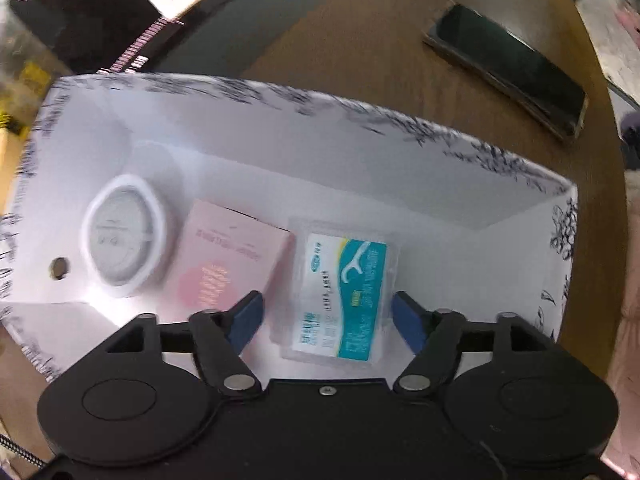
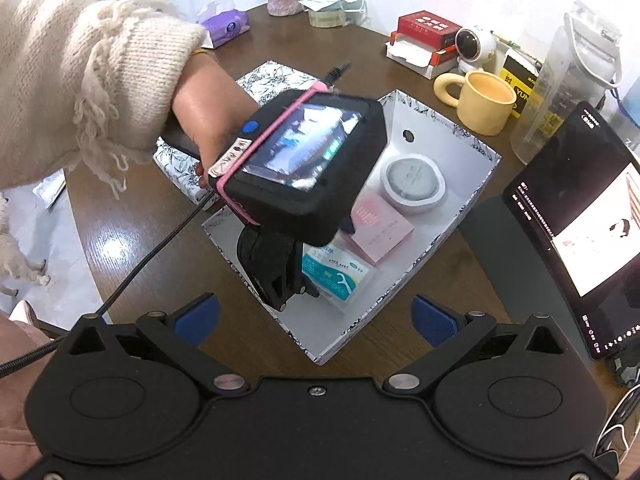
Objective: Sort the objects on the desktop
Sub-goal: 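Raise the left gripper out of the box and pull it back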
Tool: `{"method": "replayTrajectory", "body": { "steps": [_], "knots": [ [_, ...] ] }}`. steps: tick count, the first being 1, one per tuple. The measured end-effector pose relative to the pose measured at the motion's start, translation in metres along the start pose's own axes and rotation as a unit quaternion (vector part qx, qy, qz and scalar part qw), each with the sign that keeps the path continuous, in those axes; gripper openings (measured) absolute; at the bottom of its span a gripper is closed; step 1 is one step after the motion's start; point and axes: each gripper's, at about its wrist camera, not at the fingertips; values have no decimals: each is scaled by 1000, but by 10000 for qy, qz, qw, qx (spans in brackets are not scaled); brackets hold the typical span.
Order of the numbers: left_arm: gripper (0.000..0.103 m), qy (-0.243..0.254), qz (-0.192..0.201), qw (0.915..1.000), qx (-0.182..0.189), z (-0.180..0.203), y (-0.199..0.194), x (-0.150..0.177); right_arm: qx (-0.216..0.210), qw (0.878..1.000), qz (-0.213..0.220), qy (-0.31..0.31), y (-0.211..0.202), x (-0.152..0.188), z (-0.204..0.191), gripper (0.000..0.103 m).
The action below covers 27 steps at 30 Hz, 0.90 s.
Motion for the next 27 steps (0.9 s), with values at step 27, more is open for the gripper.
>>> {"method": "replayTrajectory", "body": {
  "steps": [27],
  "knots": [
    [103,-3816,2253,8853,-1407,27,-137,47,-281,9991,175,278,1,17,21,103]
  ]
}}
Point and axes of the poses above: each gripper's, at about its wrist camera, not at the fingertips, and y roughly the way its jaws point, z to its right, x to its underside, and after that the axes turned 2 degrees about -x, right-handed
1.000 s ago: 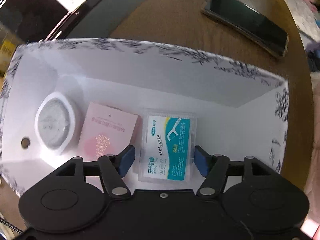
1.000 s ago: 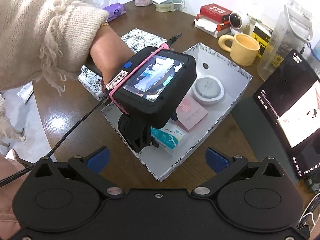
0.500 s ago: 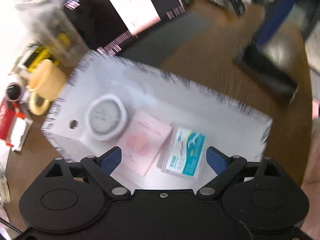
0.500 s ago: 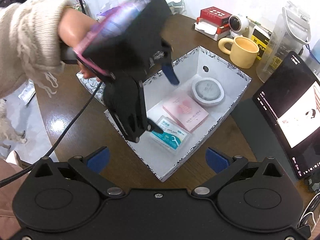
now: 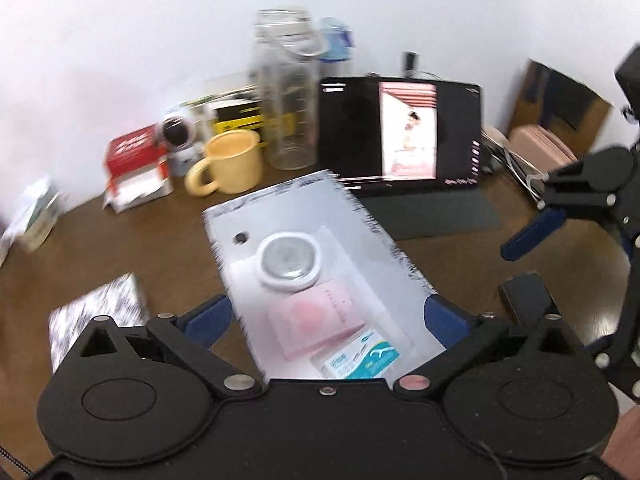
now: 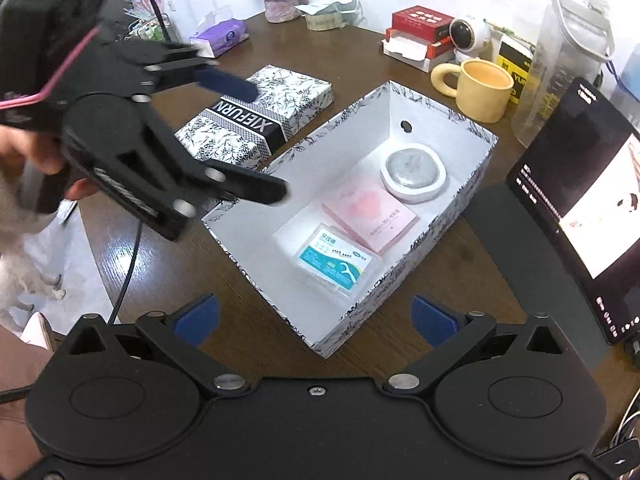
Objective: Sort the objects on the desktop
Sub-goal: 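Raise the left gripper out of the box and pull it back, then move the left gripper toward the XIEFURN lid lying on the table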
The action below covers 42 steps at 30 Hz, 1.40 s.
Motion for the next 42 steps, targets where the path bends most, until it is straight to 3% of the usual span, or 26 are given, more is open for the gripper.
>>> {"method": "replayTrajectory", "body": {
  "steps": [8,20,29,42],
  "knots": [
    [103,-750,-1,9954,-592,-30,-29,18,6,9996,107,253,-1,2,-9,103],
    [103,-1357,35,9889,-597,-101,-68,45,232,9977,276,578,15,-18,-64,103],
    [103,-1101,-79,9917,-660,-138,-88,60,399,9950,417,810,26,-35,-109,103],
    [103,-990,-287,9919,-746,-186,-92,70,279,9941,566,877,65,-79,-135,103]
  ]
}}
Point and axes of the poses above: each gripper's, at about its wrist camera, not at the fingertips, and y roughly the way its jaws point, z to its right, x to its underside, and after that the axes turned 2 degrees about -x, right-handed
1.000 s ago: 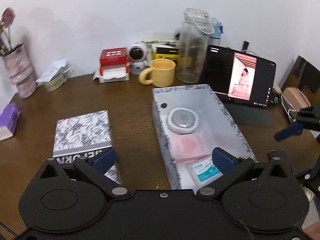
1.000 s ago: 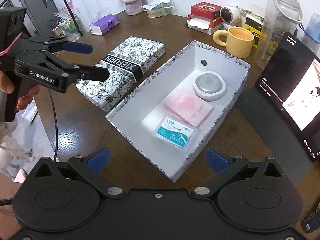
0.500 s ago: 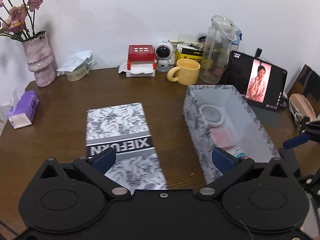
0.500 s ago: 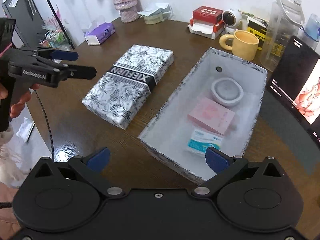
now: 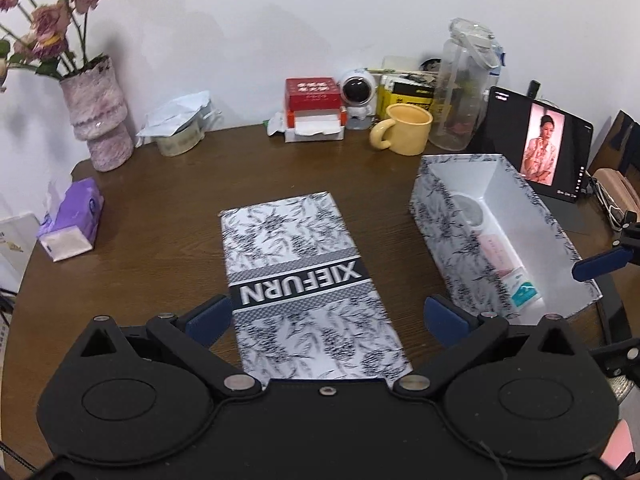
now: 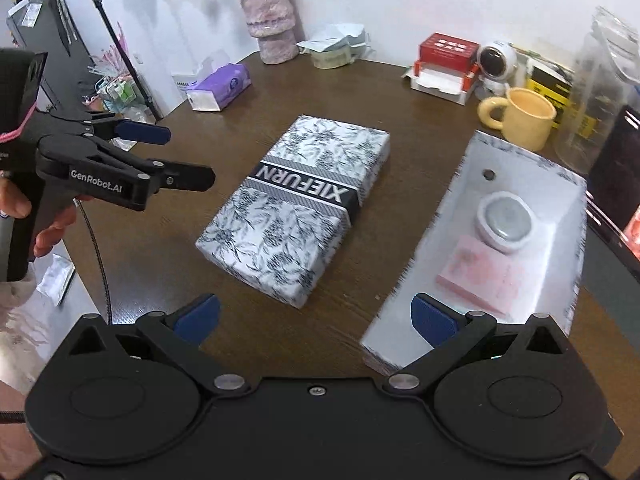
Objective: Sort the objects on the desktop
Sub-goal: 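Move the left gripper toward the XIEFURN lid lying on the table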
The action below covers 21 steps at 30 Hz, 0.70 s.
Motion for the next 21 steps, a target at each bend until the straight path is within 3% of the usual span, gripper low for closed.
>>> {"method": "replayTrajectory", "body": {
  "steps": [21],
  "knots": [
    [103,-296,-828,9957,-302,-67,72,3,-28,9993,-364,-86,126,-46,-21,103]
  ]
}}
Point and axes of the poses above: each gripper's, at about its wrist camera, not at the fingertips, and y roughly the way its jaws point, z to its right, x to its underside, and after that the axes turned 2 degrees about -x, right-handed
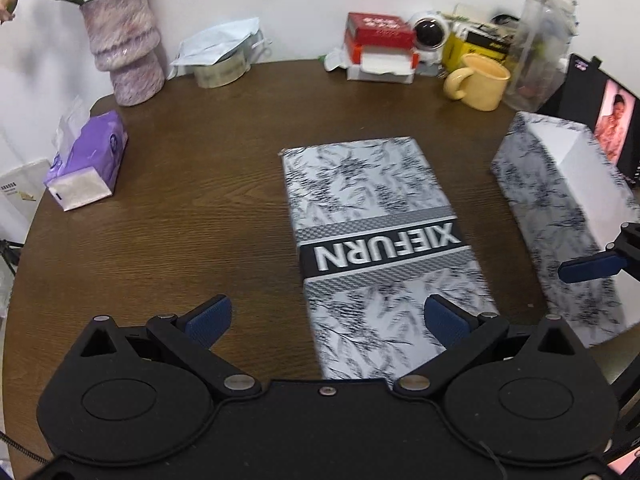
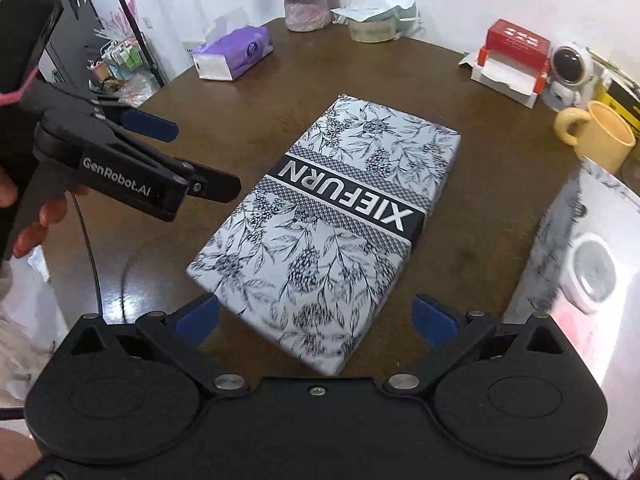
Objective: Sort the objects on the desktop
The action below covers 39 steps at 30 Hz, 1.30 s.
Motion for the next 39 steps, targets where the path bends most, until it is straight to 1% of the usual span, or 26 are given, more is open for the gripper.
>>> {"method": "replayTrajectory", "body": {
  "steps": [4,5,6,9,14,21,25,27,30,33,36,39],
  "knots": [
    [103,-52,-199,9998,47,-5,21,-2,-5,10000,-63,1,23,-11,-3,103],
    [103,-54,-241,9997,70,-4,26,-2,-13,10000,-59,68,28,-10,-4,103],
    [103,-37,-277,9996,70,-4,31,-2,-37,9999,-62,134,31,-2,-8,103],
    [103,12,-357,9994,30,-2,45,-4,3,9997,-59,222,45,-2,-3,103],
    [103,58,-387,9991,149,0,61,-10,35,9993,-61,377,57,-3,6,103],
    [103,18,-398,9986,336,5,82,-12,-34,9976,56,685,67,-3,17,103],
    [103,-58,-502,9973,541,13,92,-8,-74,9962,123,861,72,-2,22,103],
    [103,-126,-486,9970,592,16,95,-8,-94,9953,156,949,75,-2,25,103],
    [103,-284,-415,9970,586,16,98,-9,-124,9939,206,1081,79,-2,29,103],
    [103,-457,-424,9961,627,12,101,-9,-153,9922,256,1212,83,-2,34,103],
    [103,-588,-402,9953,656,9,102,-7,-259,9903,279,1336,87,-2,36,103],
    [103,-703,-363,9947,660,9,102,-5,-257,9907,350,1286,88,-4,34,103]
  ]
}}
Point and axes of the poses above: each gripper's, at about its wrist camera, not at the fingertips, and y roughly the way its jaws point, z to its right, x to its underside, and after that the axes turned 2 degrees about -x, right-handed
